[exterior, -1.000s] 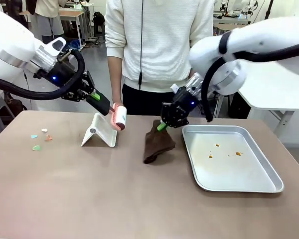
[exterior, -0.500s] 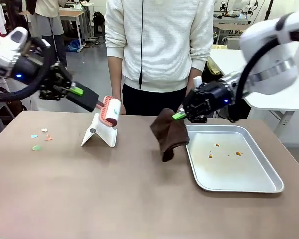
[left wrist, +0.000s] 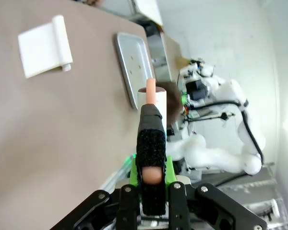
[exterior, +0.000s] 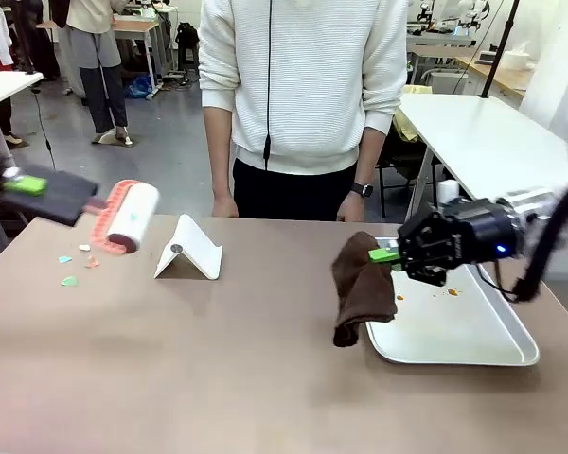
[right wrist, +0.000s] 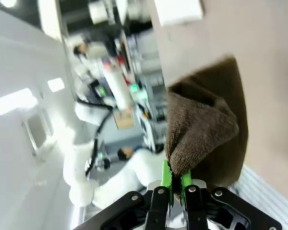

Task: Clean the surface of the table.
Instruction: Hold the Lint Roller with your left hand and the towel with your right hand.

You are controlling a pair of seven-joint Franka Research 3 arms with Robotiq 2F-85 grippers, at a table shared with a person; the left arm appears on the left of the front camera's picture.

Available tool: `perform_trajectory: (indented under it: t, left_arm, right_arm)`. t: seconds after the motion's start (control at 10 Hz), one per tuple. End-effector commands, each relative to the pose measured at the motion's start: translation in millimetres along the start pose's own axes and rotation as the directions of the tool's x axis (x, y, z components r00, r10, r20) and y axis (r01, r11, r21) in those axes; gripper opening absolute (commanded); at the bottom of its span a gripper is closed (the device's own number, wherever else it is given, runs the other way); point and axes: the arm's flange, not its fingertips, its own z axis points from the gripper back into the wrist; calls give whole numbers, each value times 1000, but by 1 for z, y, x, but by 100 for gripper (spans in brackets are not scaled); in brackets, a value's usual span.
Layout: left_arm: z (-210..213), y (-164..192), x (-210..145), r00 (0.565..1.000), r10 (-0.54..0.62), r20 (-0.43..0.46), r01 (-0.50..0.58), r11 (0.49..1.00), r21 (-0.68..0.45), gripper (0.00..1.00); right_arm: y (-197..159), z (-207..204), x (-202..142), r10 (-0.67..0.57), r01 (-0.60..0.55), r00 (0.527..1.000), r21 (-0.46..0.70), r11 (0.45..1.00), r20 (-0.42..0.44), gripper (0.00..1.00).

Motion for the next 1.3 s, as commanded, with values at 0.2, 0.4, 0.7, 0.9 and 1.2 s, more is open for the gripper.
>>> perform_trajectory:
  t: [0.2,0.4,0.7,0.9,1.2]
  left_arm:
    - [53,40,-22,991,-7,-135,-1,998,-57,0]
    - [79,60,-31,998,6,-55,-15,988,-155,0]
    - [125,107,-68,993,95,70,-76,971,-228,0]
    - [136,138,-92,983,155,98,-127,961,-247,0]
    - [134,144,-103,976,187,115,-157,961,-227,0]
  right_arm:
    - [-37,99,-40,-62,32,967,124,992,248,0]
    - [-62,155,-31,-85,56,965,124,991,248,0]
    - [-103,229,-37,-53,27,985,156,987,162,0]
    - [-116,245,-35,-75,34,978,206,978,195,0]
    - [-122,242,-44,-106,65,975,205,977,197,0]
